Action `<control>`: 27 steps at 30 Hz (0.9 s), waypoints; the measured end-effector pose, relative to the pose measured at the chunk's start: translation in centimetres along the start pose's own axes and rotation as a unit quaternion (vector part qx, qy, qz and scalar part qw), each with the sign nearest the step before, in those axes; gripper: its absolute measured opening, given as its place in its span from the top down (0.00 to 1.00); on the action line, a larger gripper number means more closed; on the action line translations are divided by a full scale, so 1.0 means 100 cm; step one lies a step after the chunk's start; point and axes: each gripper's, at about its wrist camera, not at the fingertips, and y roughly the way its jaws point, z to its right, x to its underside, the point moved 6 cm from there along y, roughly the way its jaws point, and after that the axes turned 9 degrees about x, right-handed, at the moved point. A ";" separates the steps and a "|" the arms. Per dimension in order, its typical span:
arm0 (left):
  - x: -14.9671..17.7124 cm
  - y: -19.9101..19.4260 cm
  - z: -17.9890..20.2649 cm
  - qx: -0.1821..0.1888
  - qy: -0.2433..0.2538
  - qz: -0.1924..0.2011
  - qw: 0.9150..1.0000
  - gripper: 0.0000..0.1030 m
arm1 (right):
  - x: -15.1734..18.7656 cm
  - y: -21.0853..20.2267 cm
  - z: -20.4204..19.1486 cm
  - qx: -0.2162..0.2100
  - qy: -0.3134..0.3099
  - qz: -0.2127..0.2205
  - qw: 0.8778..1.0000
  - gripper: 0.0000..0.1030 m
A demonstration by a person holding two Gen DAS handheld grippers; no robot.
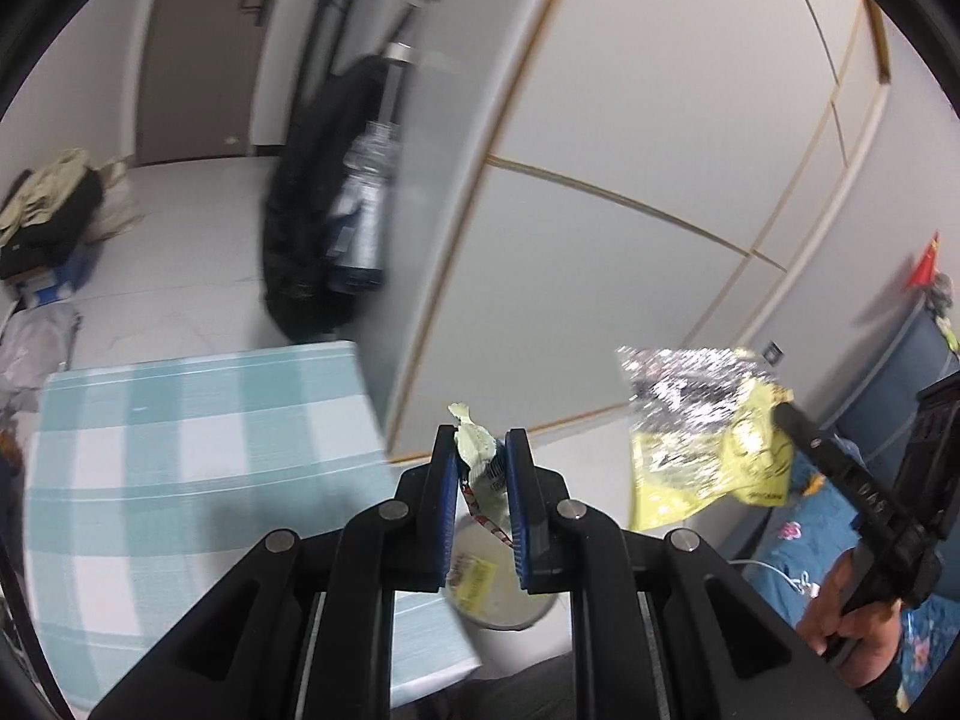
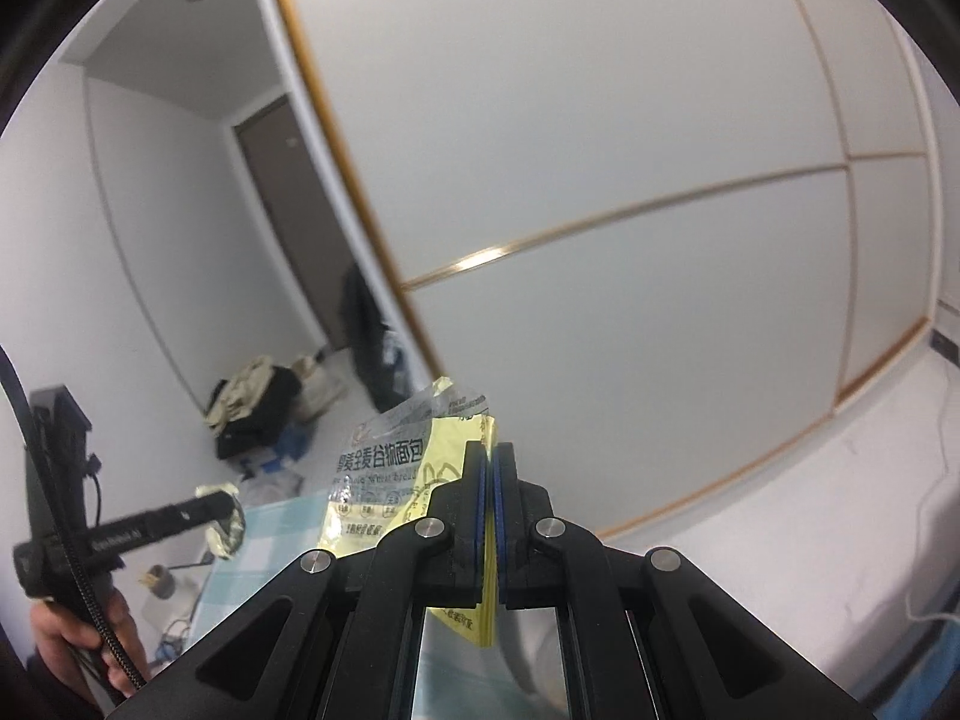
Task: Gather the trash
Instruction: 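Carry the crumpled wrapper and printed bag to the white bin with both tools, then open the right tool over the bin to drop the printed bag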
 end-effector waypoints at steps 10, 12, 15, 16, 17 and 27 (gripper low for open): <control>0.018 0.083 0.036 0.046 0.019 -0.084 0.995 0.89 | 0.047 0.056 0.074 0.055 0.032 -0.079 0.995 0.98; 0.024 0.102 0.038 0.051 0.019 -0.105 0.993 0.89 | 0.064 0.075 0.086 0.063 0.037 -0.106 0.992 0.98; 0.037 0.130 0.038 0.059 0.019 -0.139 0.988 0.89 | 0.087 0.098 0.099 0.071 0.047 -0.139 0.987 0.98; 0.041 0.136 0.039 0.061 0.019 -0.148 0.987 0.89 | 0.094 0.106 0.103 0.073 0.051 -0.149 0.985 0.98; 0.045 0.146 0.037 0.062 0.017 -0.159 0.985 0.89 | 0.103 0.116 0.109 0.077 0.056 -0.162 0.982 0.98; 0.080 0.210 0.029 0.076 -0.011 -0.244 0.967 0.89 | 0.173 0.174 0.144 0.088 0.076 -0.265 0.957 0.95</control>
